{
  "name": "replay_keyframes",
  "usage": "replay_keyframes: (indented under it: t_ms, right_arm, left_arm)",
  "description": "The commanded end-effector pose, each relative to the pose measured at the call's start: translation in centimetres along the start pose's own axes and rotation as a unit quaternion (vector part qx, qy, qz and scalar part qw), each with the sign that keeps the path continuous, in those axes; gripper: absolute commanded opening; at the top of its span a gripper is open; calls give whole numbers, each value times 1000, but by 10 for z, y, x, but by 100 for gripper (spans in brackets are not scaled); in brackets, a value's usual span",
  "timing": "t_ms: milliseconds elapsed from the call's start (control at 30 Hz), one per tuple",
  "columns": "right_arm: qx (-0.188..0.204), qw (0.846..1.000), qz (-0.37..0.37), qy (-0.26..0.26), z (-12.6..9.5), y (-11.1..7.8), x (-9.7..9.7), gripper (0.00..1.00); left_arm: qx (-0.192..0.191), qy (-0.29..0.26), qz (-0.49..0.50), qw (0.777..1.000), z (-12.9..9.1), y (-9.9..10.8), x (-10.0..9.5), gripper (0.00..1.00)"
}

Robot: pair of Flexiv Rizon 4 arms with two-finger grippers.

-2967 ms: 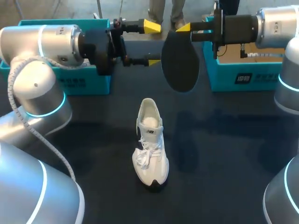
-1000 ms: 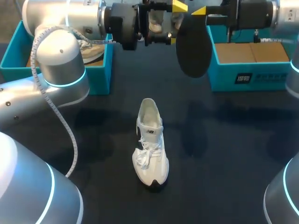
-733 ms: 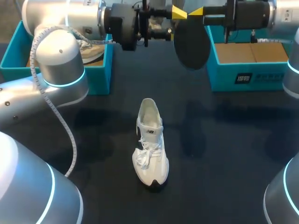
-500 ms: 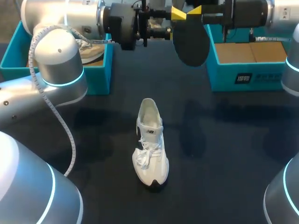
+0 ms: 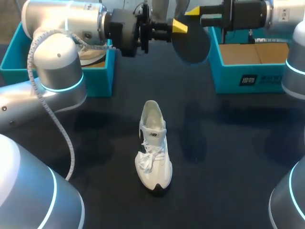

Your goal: Take the shoe out of the shoebox, open the shoe tongue, remove and reinsert the insole, then place the shoe into the shoebox

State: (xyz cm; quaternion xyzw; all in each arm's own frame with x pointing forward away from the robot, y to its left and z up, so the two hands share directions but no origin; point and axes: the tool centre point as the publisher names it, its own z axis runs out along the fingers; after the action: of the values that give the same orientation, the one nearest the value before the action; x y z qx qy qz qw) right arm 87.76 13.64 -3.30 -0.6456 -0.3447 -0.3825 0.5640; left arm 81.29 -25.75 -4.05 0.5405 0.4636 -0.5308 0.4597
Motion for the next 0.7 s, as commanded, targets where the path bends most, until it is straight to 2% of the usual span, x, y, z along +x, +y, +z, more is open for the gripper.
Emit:
replay_keyframes:
  t_ms: [33, 300, 567, 700]
  right_arm:
    - [-8, 1000, -13, 4, -6, -5, 0, 100]
    - [-16, 997, -72, -6, -26, -20, -8, 100]
    - [2, 990, -138, -22, -31, -41, -16, 100]
    - [-5, 991, -134, -20, -35, -49, -25, 100]
  left_arm:
    - [-5, -4, 1, 1000, -5, -11, 15, 0]
    - [-9, -5, -2, 1000, -15, -16, 39, 0]
    - [-12, -3, -8, 1000, -20, -24, 67, 0]
    - [-18, -3, -8, 1000, -18, -28, 68, 0]
